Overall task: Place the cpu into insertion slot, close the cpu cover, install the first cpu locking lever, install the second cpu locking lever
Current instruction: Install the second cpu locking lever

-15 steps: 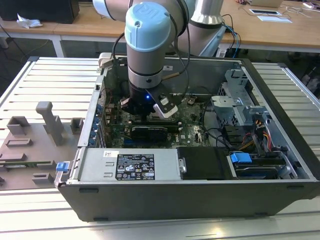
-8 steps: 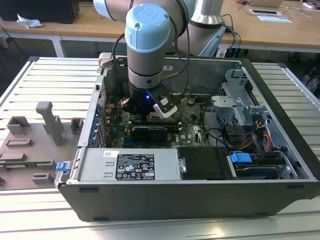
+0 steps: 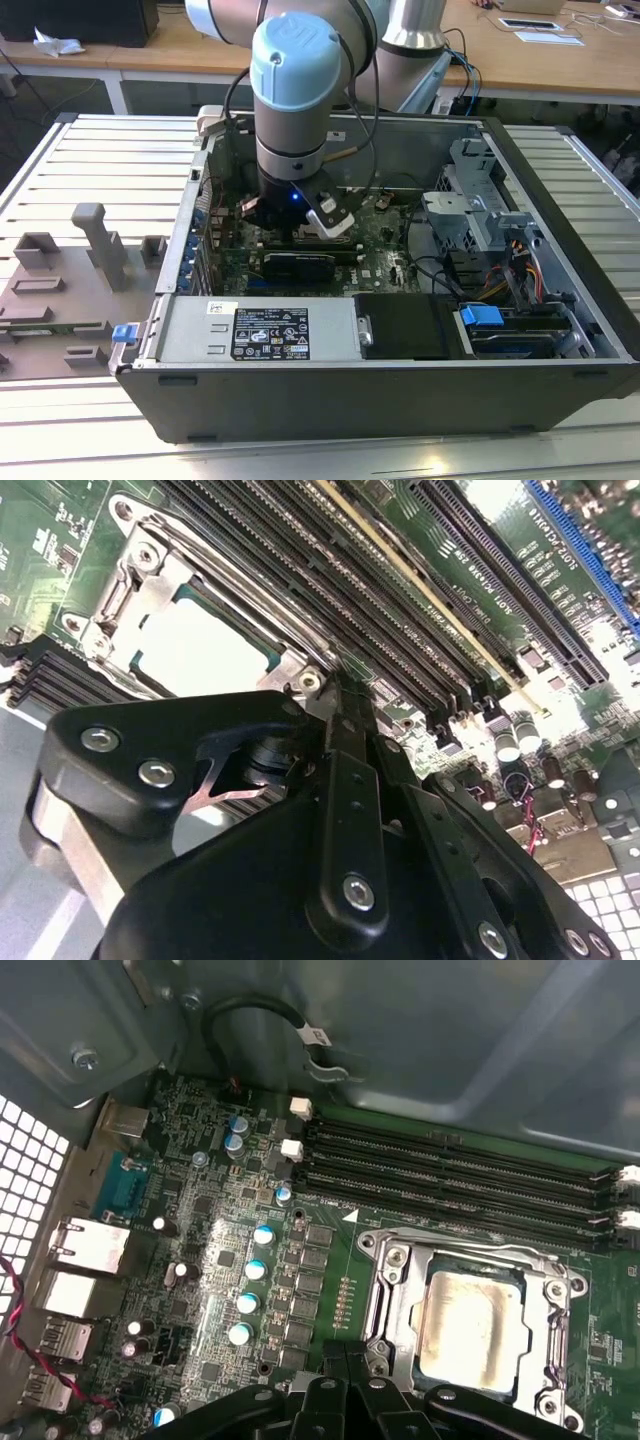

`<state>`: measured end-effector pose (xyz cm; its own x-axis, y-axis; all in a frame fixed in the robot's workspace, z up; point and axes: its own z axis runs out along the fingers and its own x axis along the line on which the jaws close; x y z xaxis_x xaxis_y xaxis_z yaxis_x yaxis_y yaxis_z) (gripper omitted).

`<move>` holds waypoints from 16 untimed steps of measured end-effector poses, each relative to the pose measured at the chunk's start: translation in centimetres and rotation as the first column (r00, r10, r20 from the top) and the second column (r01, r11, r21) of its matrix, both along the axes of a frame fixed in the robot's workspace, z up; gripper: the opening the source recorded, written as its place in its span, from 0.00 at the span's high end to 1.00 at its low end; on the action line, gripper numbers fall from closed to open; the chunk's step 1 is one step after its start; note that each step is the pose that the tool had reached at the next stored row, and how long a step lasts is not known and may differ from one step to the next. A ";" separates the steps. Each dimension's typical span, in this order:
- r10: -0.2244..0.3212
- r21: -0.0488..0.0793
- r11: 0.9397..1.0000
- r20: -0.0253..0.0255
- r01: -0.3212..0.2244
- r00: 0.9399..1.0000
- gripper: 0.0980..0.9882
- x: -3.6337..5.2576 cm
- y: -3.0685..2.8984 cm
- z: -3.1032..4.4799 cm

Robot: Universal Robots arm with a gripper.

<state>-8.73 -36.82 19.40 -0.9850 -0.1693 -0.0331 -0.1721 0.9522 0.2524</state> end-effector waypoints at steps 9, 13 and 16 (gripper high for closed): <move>0.003 0.021 1.000 0.003 -0.003 1.000 0.99 0.14 -0.26 0.74; 0.004 0.020 1.000 0.003 -0.004 1.000 0.99 0.13 -0.31 1.87; 0.004 -0.048 0.999 -0.004 -0.004 1.000 0.99 1.00 -0.23 2.69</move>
